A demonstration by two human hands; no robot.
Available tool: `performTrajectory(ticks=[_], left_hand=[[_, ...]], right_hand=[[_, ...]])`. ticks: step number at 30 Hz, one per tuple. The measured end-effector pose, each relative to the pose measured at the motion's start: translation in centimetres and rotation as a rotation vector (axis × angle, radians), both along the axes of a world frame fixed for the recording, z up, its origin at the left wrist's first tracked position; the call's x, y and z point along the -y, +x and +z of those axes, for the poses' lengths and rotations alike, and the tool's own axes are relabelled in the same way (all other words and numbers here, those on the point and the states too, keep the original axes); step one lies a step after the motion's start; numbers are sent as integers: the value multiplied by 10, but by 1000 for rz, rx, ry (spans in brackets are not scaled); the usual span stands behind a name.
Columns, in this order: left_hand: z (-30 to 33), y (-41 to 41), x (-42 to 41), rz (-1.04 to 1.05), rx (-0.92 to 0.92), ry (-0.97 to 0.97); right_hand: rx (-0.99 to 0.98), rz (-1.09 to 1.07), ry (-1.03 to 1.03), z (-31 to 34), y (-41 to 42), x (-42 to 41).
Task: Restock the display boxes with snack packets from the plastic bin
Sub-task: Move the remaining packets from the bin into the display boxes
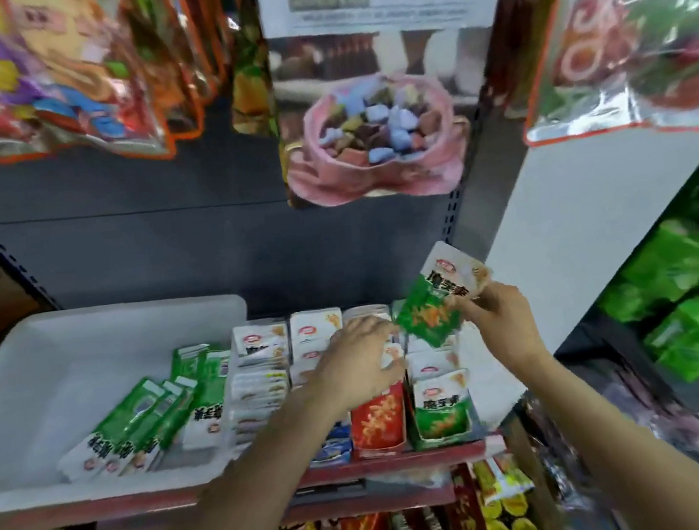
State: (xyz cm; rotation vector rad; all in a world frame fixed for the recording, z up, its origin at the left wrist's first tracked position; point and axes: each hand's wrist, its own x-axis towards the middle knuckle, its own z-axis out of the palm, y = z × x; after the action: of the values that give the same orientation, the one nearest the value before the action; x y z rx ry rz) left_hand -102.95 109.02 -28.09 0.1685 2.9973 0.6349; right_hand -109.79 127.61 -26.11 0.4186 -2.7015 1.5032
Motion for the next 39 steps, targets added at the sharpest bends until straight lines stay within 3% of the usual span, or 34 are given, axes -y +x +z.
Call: performTrajectory(ticks=[6, 10, 15, 21, 24, 29, 35, 39], left_hand=[[-11, -6, -18, -84, 156, -54], [-15, -8, -22, -100, 212, -113], [-16, -7, -25, -60, 120, -32], [-18, -5, -26, -31, 70, 38], [-18, -6, -28, -26, 84, 24], [-14, -10, -29, -35, 73, 4], [-15, -9, -28, -26, 72, 14], [-11, -2, -23, -10, 52, 50]], right_hand=[[71, 34, -140, -11, -22, -15], [48, 89, -69, -4, -28, -13], [163, 250, 66, -10, -35, -19], [282, 256, 96, -18, -35, -16], [171, 265, 270, -24, -35, -14], [-14, 227, 214, -27, -32, -8], [-37, 331, 579, -44, -30, -1], [-89, 269, 527, -36, -22, 8]])
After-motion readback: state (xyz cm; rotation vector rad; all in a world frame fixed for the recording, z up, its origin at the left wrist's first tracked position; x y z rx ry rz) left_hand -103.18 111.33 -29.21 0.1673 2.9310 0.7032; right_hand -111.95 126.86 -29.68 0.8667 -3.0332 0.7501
